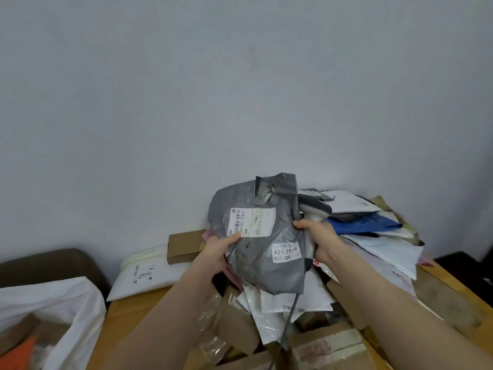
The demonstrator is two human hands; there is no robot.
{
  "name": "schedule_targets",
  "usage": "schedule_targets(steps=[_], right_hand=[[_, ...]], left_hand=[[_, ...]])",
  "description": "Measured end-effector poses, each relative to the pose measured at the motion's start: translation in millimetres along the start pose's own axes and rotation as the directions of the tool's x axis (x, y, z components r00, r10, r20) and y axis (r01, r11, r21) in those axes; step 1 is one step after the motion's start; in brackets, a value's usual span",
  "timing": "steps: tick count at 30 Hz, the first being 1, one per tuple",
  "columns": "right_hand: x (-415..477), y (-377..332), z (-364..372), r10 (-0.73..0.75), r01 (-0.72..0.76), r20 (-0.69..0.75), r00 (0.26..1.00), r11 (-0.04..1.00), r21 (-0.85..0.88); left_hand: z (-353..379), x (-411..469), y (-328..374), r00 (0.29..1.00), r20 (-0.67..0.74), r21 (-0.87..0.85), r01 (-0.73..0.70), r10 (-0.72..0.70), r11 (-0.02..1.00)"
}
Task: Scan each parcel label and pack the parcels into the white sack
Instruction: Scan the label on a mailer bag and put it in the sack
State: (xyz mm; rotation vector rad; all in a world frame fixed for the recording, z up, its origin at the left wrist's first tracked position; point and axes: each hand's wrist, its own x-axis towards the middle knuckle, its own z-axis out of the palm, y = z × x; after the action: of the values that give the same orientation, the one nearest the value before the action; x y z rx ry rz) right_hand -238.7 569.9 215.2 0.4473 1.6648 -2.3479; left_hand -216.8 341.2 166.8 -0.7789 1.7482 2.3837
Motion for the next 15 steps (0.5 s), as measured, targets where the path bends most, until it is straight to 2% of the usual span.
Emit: schedule_targets(steps=[4, 7, 9, 11, 15], right_hand=[[10, 21, -5, -0.007, 0.001, -0.101, 0.995, 0.998, -0.063], [14, 34, -5, -0.022, 0.017, -0.167, 0.986, 0.999, -0.028], [16, 40, -1, -0.040, 0.039, -0.193, 0.980, 0.999, -0.011], [14, 43, 9, -0.071, 0.062, -0.153, 0.986, 0.996, -0.063], [11, 44, 35, -0.146, 0.131, -0.070, 0.987, 0.972, -0.193]], left_hand=[[-28, 3, 8, 0.983, -0.162, 0.003, -0.090, 0.090, 0.996], [-41, 5, 10, 0.970, -0.204, 0.076, -0.116, 0.129, 0.990], [-46, 7, 11, 0.970, -0.201, 0.119, -0.114, 0.136, 0.986], [-50, 9, 15, 0.974, -0.177, 0.183, -0.106, 0.139, 0.977], [-51, 9, 30, 0.992, -0.023, 0.476, -0.099, 0.125, 0.874]])
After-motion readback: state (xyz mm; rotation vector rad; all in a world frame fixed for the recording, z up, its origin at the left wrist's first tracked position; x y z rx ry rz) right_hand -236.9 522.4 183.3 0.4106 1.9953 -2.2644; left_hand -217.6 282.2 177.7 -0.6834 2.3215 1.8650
